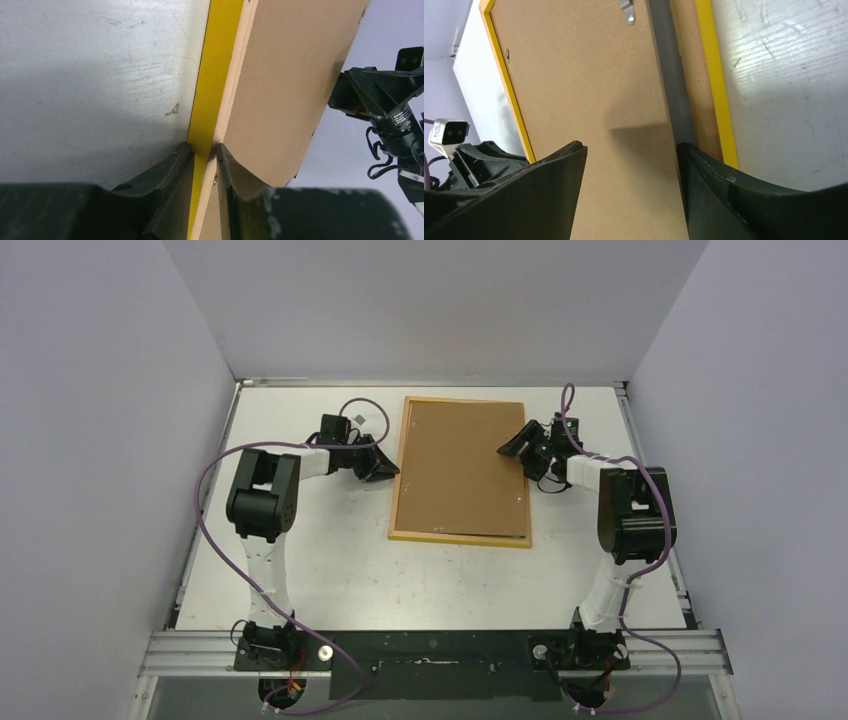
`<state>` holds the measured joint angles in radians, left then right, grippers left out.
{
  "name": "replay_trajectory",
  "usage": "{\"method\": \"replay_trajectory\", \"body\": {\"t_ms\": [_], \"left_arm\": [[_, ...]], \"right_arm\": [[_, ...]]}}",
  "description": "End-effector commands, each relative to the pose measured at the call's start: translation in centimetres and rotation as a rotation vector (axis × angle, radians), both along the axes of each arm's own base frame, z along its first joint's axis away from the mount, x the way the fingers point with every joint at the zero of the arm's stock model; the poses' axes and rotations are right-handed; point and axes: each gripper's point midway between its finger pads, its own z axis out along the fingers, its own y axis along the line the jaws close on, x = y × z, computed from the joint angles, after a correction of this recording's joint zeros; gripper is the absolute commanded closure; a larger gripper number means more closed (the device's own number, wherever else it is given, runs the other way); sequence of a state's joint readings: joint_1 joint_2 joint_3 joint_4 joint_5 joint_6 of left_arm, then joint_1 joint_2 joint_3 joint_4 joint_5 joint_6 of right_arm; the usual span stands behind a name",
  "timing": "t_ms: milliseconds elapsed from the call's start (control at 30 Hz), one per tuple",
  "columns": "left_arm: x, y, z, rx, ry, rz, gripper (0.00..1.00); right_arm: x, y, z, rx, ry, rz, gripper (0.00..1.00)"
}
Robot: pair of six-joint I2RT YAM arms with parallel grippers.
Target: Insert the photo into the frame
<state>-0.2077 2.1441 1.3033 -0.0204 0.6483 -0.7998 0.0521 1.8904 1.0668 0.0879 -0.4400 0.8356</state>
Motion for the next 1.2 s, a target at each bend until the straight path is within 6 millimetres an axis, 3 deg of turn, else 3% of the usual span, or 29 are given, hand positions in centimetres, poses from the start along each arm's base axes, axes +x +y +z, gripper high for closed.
{"method": "replay_trajectory", "body": {"t_ms": [0,300,467,900,1000,1067,1167], "left_arm": [[0.1,-0.2,-0.5,0.023,-0.006,-0.021,0.78],[0.1,-0.2,-0.4,0.023,-0.006,-0.024,0.78],[0.0,-0.2,-0.5,0.021,-0.003,-0.026,0.78],[-0.3,-0.6,-0.6,0.001,0.01,-0.042,0.78],[-0.2,-0.6,-0.6,0.002,0.008,-0.041,0.78],[-0.2,-0.5,-0.6,0.006,0.009,-0.038,0.78],[-0.1,-0.4,-0.5,0.017,0.004,-0.032,0.78]], "right_arm": [[1.2,-1.0,3.7,-0.067,-0.075,0.012,0.32],[0.2,-2.3,4.0,-0.165,-0.011,0.013,0.3],[0.1,-1.7,3.5,-0.146,0.012,0.037,0.34],[0.4,0.2,2.1,-0.093,0.039,0.129,0.7],[0.2,0.2,1.5,-0.098,0.065,0.127,0.74],[0.0,-0.1,1.6,-0.115,0.074,0.118,0.72],[-0.2,-0.8,2.2,-0.149,0.068,0.104,0.56]]}}
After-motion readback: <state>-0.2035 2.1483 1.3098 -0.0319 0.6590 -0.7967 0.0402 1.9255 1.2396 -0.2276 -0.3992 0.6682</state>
